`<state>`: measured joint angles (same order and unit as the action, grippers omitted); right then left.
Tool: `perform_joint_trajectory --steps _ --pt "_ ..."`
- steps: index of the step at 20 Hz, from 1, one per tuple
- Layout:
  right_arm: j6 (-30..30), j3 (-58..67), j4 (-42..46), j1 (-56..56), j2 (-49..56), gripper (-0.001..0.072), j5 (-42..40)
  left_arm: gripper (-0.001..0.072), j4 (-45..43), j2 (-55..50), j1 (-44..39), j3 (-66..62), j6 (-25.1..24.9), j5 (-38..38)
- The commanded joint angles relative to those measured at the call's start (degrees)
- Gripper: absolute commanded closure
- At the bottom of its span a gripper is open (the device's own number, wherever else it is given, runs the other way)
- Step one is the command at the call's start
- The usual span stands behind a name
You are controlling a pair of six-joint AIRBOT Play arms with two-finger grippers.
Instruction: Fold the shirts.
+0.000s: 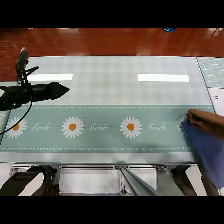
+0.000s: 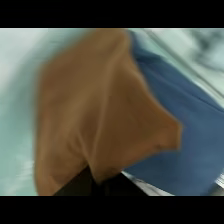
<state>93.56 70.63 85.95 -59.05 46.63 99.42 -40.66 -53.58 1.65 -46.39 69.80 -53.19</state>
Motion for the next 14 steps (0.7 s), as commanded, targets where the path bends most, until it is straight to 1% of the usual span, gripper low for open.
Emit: perform_joint_trajectory --steps 1,2,3,4,5,7,8,9,10,11,12,13,14 --pt "-0.39 -9.29 16.22 -8.00 -3.76 0.0689 7.15 0.0682 -0.04 -0.09 -0.28 0.02 -0.15 1.49" --pt "-0.39 -10.82 16.98 -8.35 -3.63 0.0686 7.08 0.0682 -0.04 -0.28 -0.26 0.02 -0.15 1.79" --pt "0.37 -12.50 19.06 -8.35 -3.63 0.0575 6.75 0.0683 -0.04 -0.57 -0.28 0.02 -0.15 1.79" --pt "0.90 -13.99 20.20 -8.35 -3.63 0.0369 6.51 0.0682 -0.04 -1.01 -0.26 0.02 -0.15 1.81" --pt "0.87 -15.15 20.31 -8.35 -3.56 0.0292 5.90 0.0682 -0.04 -1.60 -0.26 0.02 -0.15 1.99" --pt "2.12 -15.58 20.20 -8.35 -2.71 0.0293 4.35 0.0682 -0.04 -3.15 -0.24 0.00 -0.15 4.48" --pt "3.19 -15.43 18.32 -8.33 -1.99 0.0296 2.64 0.0682 -0.07 -3.85 0.11 -0.42 -0.15 5.97" --pt "3.17 -14.62 13.38 -8.33 -1.11 0.0343 0.07 0.0682 -0.02 -4.70 1.14 -2.03 -0.13 6.16" --pt "2.47 -13.11 5.86 -8.33 -0.09 0.0555 -2.51 0.0682 -0.04 -5.46 2.43 -4.59 -0.15 6.05" --pt "1.49 -11.19 -3.89 -8.24 1.09 0.0689 -5.42 0.0683 -0.04 -6.16 3.91 -8.35 -0.15 6.01" --pt "1.14 -8.94 -16.06 -6.91 2.54 0.0690 -10.43 0.0683 -0.04 -6.71 5.42 -12.68 -0.13 5.53" --pt "-0.83 -6.43 -26.67 -3.93 4.17 0.0690 -15.52 0.0683 -0.04 -7.43 6.78 -18.16 -0.07 4.48" --pt "-2.99 -3.10 -34.69 1.88 6.05 0.0690 -20.92 0.0683 -0.07 -8.22 7.32 -23.96 0.33 3.43"
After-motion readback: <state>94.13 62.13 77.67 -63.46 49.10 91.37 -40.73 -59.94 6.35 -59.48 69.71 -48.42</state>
